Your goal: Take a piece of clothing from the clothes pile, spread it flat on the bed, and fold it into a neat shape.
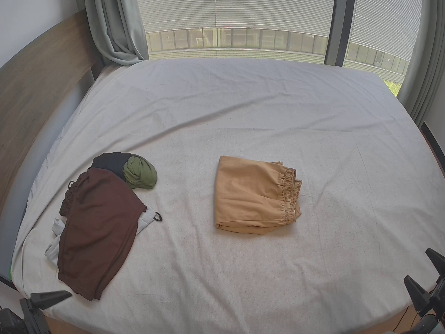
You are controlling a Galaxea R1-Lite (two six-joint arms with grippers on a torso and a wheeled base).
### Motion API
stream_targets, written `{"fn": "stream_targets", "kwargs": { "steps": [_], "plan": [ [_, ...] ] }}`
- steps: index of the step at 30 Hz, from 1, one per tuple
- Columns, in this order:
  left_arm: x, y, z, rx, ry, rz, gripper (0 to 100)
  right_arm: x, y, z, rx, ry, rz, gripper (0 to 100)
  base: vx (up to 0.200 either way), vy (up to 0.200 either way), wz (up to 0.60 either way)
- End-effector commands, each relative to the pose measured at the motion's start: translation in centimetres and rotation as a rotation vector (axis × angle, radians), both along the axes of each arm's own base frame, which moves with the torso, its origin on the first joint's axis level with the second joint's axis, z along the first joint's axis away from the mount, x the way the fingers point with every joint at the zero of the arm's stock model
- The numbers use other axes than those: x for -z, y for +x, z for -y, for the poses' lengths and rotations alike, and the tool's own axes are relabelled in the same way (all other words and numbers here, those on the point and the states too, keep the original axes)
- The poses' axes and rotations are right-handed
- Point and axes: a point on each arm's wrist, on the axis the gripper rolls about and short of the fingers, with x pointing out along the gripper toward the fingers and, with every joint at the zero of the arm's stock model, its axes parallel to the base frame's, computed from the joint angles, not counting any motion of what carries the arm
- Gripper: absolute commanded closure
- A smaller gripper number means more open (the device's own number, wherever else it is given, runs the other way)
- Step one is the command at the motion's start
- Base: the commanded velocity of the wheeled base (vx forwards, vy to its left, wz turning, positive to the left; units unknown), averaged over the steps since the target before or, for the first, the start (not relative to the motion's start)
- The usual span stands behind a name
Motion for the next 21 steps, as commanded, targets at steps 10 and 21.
{"fn": "stream_targets", "kwargs": {
  "steps": [10,21],
  "plan": [
    [1.89,-1.03,-0.61,-0.542,-0.042,0.003,0,2.74,-2.21,0.43,0.295,-0.037,0.057,0,0.0,0.0,0.0],
    [1.86,-0.97,-0.43,-0.619,0.025,0.035,0,2.74,-2.21,0.43,0.298,-0.031,0.056,0,0.0,0.0,0.0]
  ]
}}
